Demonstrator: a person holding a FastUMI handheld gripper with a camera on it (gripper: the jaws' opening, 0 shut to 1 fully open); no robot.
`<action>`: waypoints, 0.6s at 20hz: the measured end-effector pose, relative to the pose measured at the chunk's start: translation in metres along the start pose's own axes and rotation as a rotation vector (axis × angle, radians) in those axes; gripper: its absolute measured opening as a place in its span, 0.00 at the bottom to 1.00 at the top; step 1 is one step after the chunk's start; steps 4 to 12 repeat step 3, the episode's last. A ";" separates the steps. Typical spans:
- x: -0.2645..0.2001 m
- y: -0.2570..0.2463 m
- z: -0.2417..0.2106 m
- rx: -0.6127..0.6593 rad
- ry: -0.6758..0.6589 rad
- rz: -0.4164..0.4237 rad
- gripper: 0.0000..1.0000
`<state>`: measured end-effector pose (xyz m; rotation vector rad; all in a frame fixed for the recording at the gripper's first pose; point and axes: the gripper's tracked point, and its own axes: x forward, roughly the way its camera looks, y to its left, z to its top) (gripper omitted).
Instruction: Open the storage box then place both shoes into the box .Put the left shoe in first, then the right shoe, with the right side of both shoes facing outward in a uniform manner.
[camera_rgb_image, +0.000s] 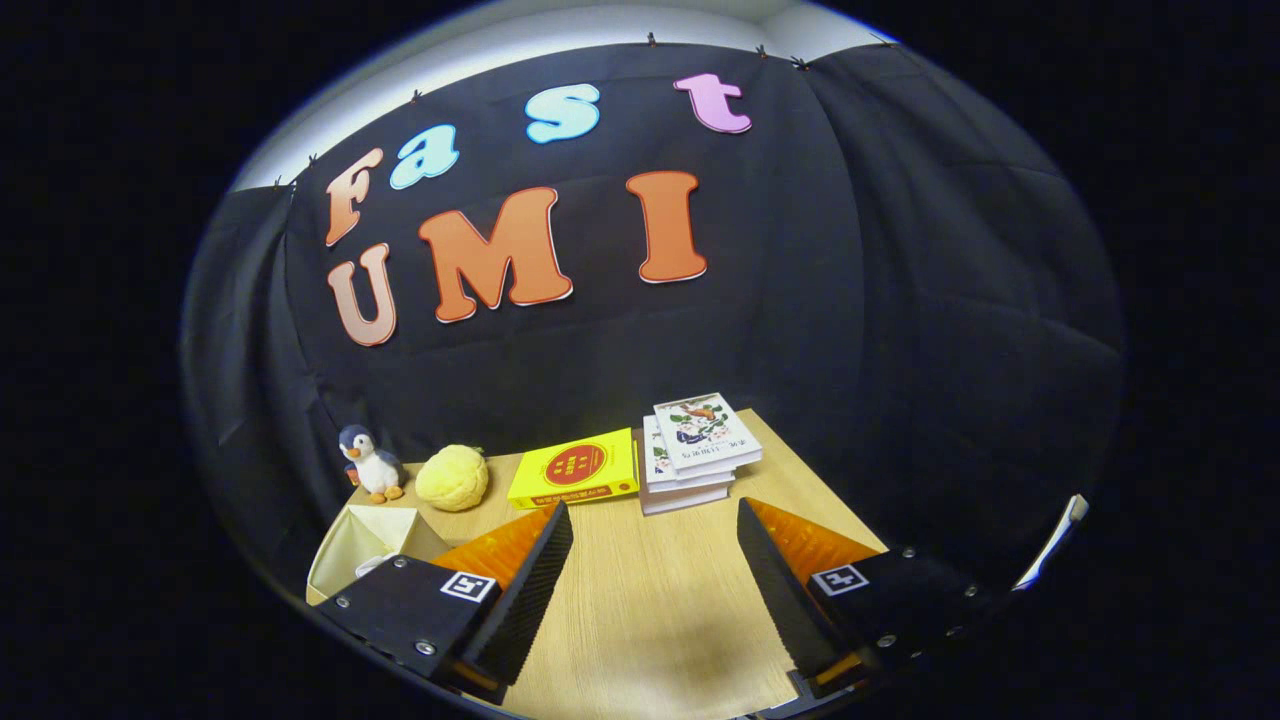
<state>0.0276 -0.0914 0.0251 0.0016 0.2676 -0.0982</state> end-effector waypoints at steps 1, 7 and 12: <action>-0.002 -0.003 0.007 0.014 -0.020 -0.003 0.99; -0.006 -0.009 0.020 0.024 -0.054 -0.001 0.99; -0.006 -0.009 0.020 0.024 -0.054 -0.001 0.99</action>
